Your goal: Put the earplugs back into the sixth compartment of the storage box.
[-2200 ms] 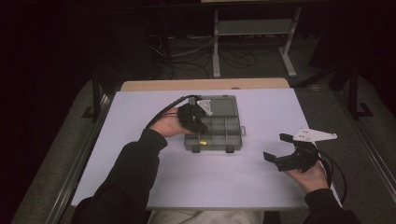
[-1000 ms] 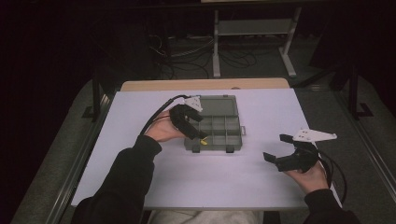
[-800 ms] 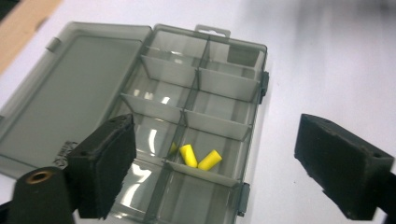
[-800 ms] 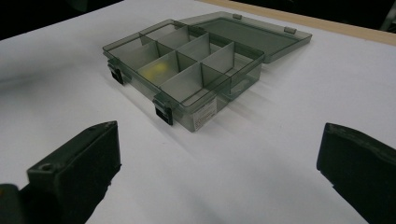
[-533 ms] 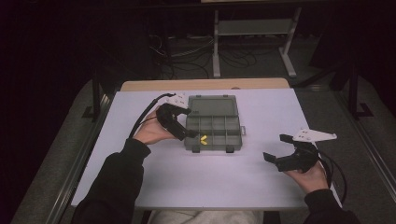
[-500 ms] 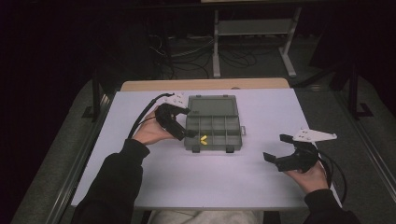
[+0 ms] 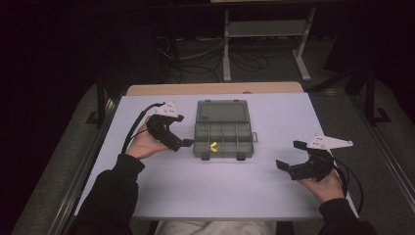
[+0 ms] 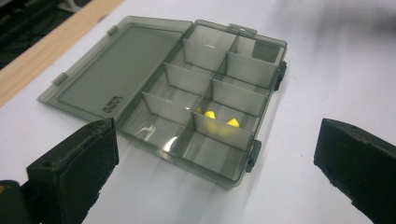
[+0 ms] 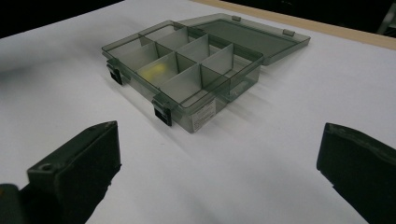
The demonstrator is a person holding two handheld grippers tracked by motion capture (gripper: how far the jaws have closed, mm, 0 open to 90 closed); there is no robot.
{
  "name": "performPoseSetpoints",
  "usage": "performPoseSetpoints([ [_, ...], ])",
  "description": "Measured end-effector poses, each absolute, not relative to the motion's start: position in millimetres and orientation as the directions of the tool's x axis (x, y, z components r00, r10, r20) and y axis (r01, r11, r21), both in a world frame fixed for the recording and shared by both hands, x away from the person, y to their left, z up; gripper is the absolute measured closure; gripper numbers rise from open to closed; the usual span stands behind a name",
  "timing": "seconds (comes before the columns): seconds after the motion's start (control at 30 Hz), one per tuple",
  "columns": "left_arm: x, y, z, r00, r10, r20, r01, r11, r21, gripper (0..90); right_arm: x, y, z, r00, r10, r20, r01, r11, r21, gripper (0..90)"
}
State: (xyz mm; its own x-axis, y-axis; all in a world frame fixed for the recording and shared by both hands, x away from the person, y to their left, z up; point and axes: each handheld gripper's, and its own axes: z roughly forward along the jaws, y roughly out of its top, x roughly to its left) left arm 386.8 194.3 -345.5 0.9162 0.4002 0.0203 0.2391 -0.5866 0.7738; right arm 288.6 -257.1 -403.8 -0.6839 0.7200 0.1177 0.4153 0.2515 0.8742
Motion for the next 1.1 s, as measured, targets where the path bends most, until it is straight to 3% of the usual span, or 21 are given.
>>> performPoseSetpoints([
  [0.3,367.0,222.6,-353.2,0.884,0.467,0.029,0.243,-0.511,0.824,0.0,288.1,-257.2,-404.6,-0.677,0.726,0.119,0.42,0.248,0.873,0.0],
  [1.1,322.2,296.1,-381.8,0.75,0.659,-0.049,0.304,-0.279,0.911,0.0,284.4,-259.8,-405.3,-0.661,0.744,0.094,0.398,0.242,0.885,0.0],
])
